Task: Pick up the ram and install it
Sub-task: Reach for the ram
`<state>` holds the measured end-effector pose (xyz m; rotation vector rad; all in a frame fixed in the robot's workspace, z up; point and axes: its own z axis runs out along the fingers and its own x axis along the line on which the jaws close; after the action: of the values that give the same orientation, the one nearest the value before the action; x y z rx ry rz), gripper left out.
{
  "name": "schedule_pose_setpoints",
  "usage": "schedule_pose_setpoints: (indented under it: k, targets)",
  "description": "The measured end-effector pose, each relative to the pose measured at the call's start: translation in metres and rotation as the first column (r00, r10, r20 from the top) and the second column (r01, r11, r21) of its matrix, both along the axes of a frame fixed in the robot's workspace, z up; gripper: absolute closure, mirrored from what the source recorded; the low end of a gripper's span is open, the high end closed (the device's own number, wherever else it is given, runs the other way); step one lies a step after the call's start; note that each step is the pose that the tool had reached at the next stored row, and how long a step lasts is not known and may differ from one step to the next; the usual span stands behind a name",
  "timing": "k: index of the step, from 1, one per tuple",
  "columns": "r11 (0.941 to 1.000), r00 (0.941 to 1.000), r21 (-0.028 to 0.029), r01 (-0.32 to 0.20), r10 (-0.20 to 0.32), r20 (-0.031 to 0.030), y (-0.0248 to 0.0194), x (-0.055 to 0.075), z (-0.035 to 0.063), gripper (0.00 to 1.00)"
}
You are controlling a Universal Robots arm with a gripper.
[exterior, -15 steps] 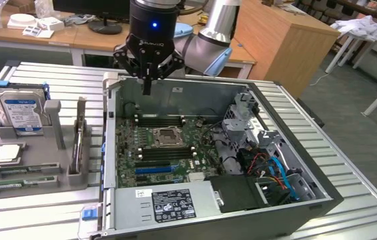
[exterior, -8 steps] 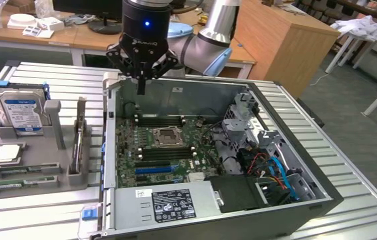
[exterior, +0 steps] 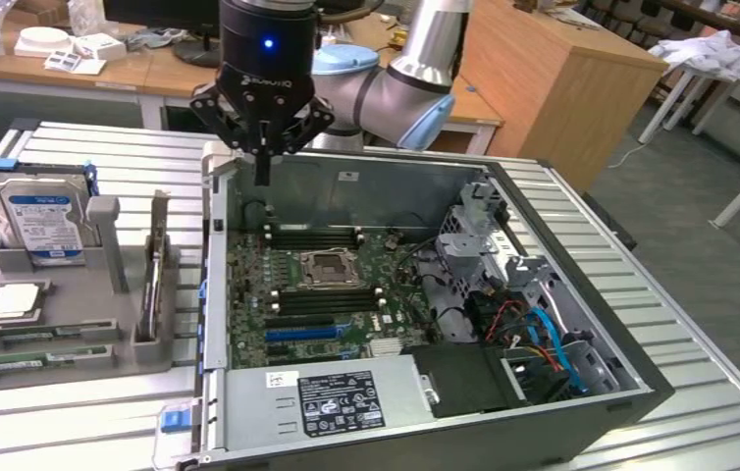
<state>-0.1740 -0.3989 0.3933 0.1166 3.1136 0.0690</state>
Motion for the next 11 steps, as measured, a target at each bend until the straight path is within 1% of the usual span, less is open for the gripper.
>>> schedule_pose_setpoints:
  k: [11]
  targets:
    - [1.0,1.0,-0.0001,0.0,0.0,0.0,0.0,-0.019,0.0,0.89]
